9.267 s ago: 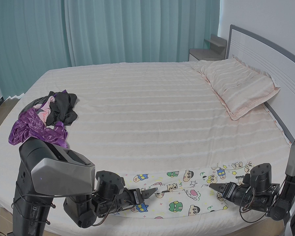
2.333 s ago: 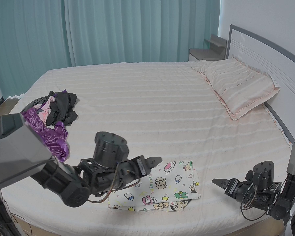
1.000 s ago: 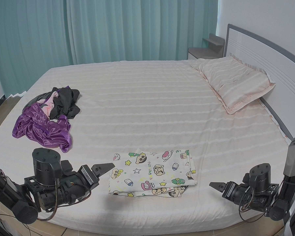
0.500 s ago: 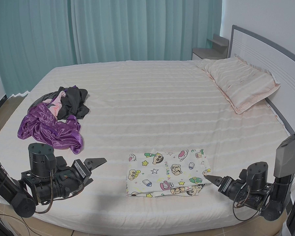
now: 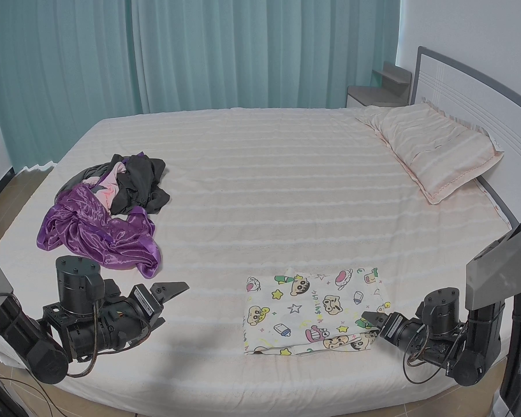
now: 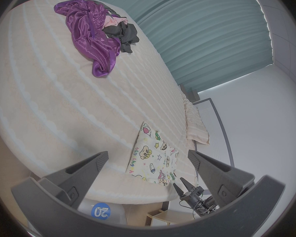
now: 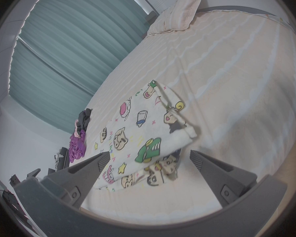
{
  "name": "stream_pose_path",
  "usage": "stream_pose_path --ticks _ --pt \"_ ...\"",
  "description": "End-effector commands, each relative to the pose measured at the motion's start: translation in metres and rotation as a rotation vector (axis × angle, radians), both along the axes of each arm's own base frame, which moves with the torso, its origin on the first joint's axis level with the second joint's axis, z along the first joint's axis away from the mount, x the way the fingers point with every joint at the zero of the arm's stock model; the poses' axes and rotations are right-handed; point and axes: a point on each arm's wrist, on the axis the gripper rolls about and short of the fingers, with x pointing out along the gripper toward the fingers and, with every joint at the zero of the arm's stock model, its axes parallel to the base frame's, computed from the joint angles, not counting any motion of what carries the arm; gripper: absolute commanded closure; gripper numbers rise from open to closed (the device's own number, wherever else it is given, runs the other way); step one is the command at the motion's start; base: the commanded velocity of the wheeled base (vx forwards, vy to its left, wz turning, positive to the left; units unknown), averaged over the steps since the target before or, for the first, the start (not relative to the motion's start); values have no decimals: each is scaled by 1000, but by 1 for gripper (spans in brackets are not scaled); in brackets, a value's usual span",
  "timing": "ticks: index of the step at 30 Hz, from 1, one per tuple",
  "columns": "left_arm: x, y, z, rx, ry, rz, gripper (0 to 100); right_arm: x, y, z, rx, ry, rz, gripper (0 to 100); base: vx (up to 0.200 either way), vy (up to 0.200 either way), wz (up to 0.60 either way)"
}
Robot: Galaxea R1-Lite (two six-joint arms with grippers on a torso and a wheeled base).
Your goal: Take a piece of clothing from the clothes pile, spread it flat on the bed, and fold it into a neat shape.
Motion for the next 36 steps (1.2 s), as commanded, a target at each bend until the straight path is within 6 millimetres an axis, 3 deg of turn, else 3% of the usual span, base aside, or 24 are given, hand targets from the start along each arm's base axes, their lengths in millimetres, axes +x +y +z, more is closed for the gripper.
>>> stream_pose_path --ticks 1,19,20,36 --pt "1 -1 -5 11 18 -1 0 -2 -9 -2 -9 15 -33 0 200 0 0" --pt "4 -2 -15 28 54 -3 0 -14 -11 -9 -37 81 -19 0 0 0 0" --pt "4 -2 -16 29 56 -3 0 -14 -11 -10 -42 86 -19 100 0 0 0" --pt "5 -2 -17 32 60 0 0 -30 -19 -7 -187 155 -6 100 0 0 0"
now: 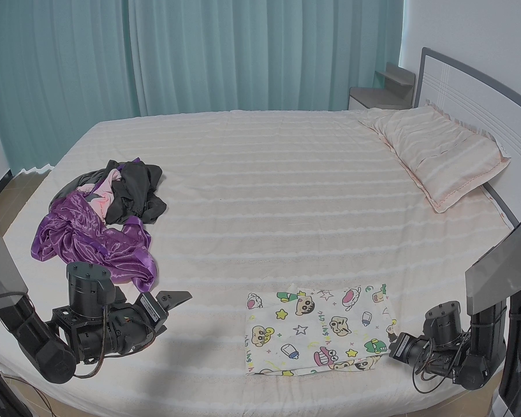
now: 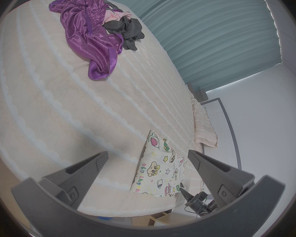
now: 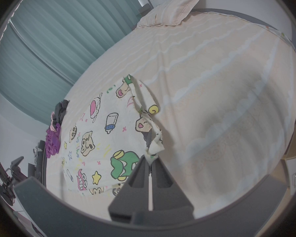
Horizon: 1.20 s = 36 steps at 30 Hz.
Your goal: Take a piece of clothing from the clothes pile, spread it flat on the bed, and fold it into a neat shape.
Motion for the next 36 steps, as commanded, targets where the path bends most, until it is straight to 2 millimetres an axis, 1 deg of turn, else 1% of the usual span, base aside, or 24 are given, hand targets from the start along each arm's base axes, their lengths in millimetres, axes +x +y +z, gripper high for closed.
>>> stream_pose_path --ticks 1,6,7,12,15,17,18,19,20,22,23,25,26,29,30,33,35,36 --pt "1 0 -1 0 2 0 0 -7 -2 9 -19 6 17 100 0 0 0" --pt "0 0 -1 1 3 0 0 -8 -2 9 -25 15 19 100 0 0 0" --pt "0 0 -1 1 3 0 0 -8 -2 8 -31 18 22 0 0 0 0" --pt "0 0 -1 0 3 -2 0 -11 -1 7 -54 38 46 0 0 0 0" --pt "0 -1 -2 -1 9 -5 0 -11 -2 13 -58 20 53 0 0 0 0" --pt "1 -1 -3 1 15 -5 0 -10 -3 22 -54 -28 57 0 0 0 0" --pt "1 -1 -3 1 15 -5 0 -10 -3 22 -54 -28 57 0 0 0 0" --pt "2 -1 -6 4 23 -5 0 -7 -7 38 -65 -110 68 0 0 0 0" --pt "2 -1 -6 5 25 -5 0 -5 -8 44 -76 -141 76 0 0 0 0" --pt "2 -2 -6 4 23 -6 0 4 -10 52 -98 -205 81 0 0 0 0" --pt "2 -2 -5 3 20 -6 0 13 -12 55 -105 -233 71 0 0 0 0" --pt "2 -2 -6 3 22 -9 0 36 -17 59 -108 -277 43 0 0 0 0" --pt "2 -2 -6 3 24 -11 0 53 -20 60 -94 -290 31 0 0 0 0" --pt "-1 -3 -6 -1 21 -16 0 83 -25 49 -11 -270 87 0 0 0 0" --pt "-2 -4 -7 -2 22 -20 0 87 -26 45 11 -260 106 0 0 0 0" --pt "-3 -5 -8 -1 30 -27 0 103 -24 16 64 -211 174 0 0 0 0" --pt "-3 -5 -9 -8 34 -40 0 108 -23 5 66 -205 178 0 0 0 0" --pt "-3 -5 -9 -9 36 -42 0 109 -23 4 65 -207 179 0 0 0 0"
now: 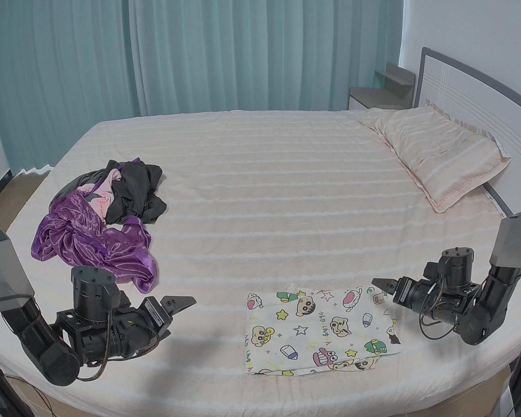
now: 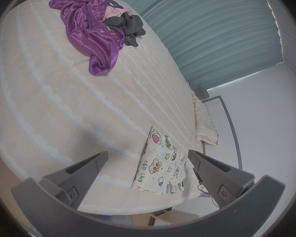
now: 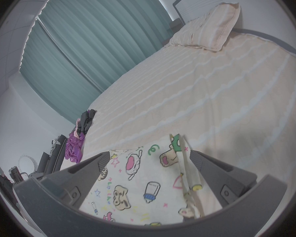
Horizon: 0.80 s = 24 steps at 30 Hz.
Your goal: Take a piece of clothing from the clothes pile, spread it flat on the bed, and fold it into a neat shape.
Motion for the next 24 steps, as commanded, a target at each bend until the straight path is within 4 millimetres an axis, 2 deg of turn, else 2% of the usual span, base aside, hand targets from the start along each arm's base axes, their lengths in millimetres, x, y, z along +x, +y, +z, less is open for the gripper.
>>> stream_pose_path --ticks 1,2,12,13,24 --pt "-2 -2 -3 -8 18 -27 0 35 -8 -44 21 60 15 0 0 0 0" --pt "-2 -3 -6 -15 32 -44 0 42 -7 -54 15 61 17 0 0 0 0" --pt "-2 -3 -9 -12 48 -43 0 42 -9 -54 27 62 33 0 0 0 0" --pt "-2 -3 -9 -11 48 -41 0 42 -9 -54 26 63 35 100 0 0 0" --pt "-2 -3 -11 -7 55 -40 0 48 -14 -51 37 33 11 100 0 0 0"
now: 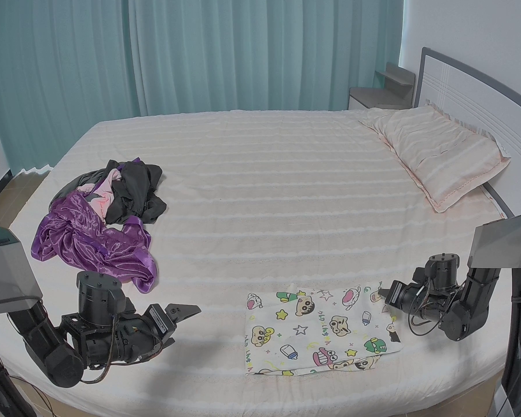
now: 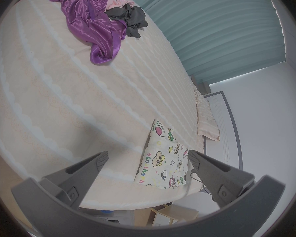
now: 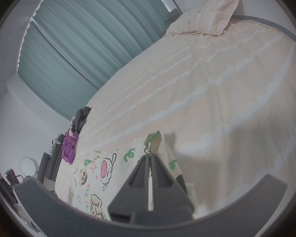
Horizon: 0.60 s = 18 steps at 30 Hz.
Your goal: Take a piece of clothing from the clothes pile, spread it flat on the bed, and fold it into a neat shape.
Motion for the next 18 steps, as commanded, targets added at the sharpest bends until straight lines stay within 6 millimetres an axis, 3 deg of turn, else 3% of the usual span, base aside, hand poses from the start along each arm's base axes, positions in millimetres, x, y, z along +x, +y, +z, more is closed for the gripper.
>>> stream_pose_path --ticks 1,14,15,18 --pt "0 0 -2 3 6 3 0 4 -7 2 1 -17 -28 100 0 0 0" --pt "0 0 -3 9 10 2 0 5 -16 1 -3 -9 -57 100 0 0 0" --pt "0 0 -3 9 10 3 0 4 -16 0 -3 -5 -56 0 0 0 0" --pt "0 0 -3 9 10 2 0 4 -17 2 -1 -12 -60 0 0 0 0"
